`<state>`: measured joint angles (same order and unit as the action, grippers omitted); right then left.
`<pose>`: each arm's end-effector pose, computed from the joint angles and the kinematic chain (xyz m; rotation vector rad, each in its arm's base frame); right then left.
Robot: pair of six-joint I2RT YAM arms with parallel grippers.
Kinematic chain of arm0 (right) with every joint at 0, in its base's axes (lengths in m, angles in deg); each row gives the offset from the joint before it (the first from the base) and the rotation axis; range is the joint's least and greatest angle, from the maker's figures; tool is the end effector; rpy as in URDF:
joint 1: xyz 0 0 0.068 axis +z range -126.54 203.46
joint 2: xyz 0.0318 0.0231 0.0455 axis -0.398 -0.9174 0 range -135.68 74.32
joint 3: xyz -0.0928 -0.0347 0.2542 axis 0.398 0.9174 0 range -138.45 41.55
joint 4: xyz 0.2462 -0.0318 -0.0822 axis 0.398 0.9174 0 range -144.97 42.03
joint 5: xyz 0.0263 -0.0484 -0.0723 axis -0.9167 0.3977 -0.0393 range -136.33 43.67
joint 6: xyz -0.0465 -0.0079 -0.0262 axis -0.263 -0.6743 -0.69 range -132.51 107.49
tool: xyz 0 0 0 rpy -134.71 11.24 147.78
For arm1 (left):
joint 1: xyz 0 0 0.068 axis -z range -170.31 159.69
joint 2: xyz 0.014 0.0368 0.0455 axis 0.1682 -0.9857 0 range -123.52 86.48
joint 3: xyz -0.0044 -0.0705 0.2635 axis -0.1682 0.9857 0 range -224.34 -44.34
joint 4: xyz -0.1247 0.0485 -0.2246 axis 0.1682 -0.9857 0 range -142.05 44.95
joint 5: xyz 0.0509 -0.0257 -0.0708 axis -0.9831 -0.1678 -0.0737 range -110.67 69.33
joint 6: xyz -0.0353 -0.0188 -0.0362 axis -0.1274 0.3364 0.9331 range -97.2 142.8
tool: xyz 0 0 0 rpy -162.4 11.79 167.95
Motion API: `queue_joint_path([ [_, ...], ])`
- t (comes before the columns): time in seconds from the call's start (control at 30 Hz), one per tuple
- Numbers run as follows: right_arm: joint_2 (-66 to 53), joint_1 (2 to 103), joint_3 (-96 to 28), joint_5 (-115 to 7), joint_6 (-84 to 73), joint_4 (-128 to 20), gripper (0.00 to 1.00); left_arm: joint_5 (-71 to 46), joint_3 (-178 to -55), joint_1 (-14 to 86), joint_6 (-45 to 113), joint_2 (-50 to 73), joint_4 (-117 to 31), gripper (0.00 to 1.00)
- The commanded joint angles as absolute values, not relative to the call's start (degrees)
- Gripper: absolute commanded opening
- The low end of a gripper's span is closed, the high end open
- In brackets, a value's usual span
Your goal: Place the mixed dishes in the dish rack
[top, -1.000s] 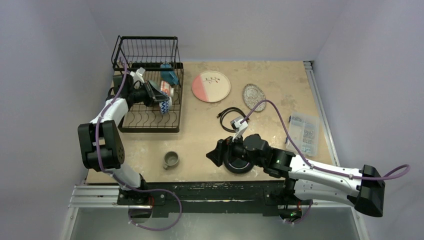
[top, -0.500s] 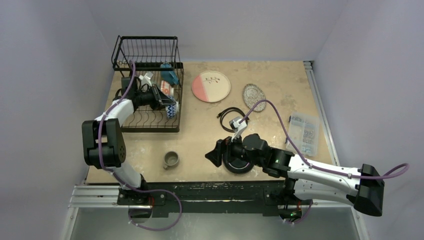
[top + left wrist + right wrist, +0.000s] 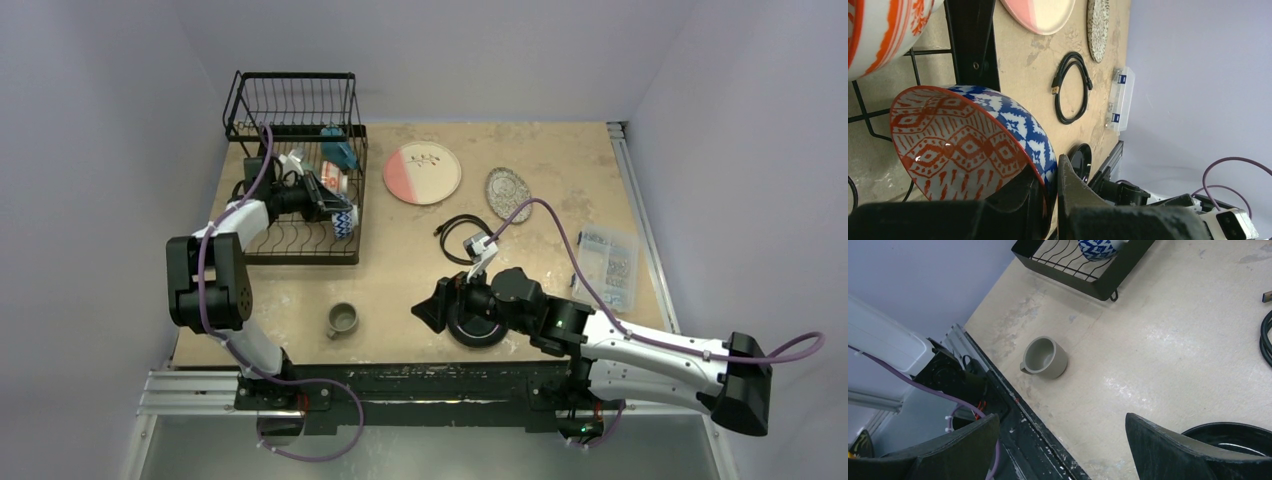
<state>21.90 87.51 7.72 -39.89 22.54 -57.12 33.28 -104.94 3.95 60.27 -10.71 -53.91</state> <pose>0.0978 0.1918 0.2705 -0.4201 1.9598 1.0661 0.3532 0.0066 0.2099 -0.3998 2.3078 -1.3795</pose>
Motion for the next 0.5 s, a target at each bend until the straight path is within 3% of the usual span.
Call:
queue_joint_path([
  [0.0,21.42,87.22,6.46,-40.85,23.81,-58.98,0.99,38.11,-103.81,4.03,64.52,-12.13,-47.23,0.00],
  [0.47,21.30,87.23,6.85,-41.14,24.54,-59.42,0.99,40.81,-101.13,3.98,71.87,-14.00,-36.93,0.00],
])
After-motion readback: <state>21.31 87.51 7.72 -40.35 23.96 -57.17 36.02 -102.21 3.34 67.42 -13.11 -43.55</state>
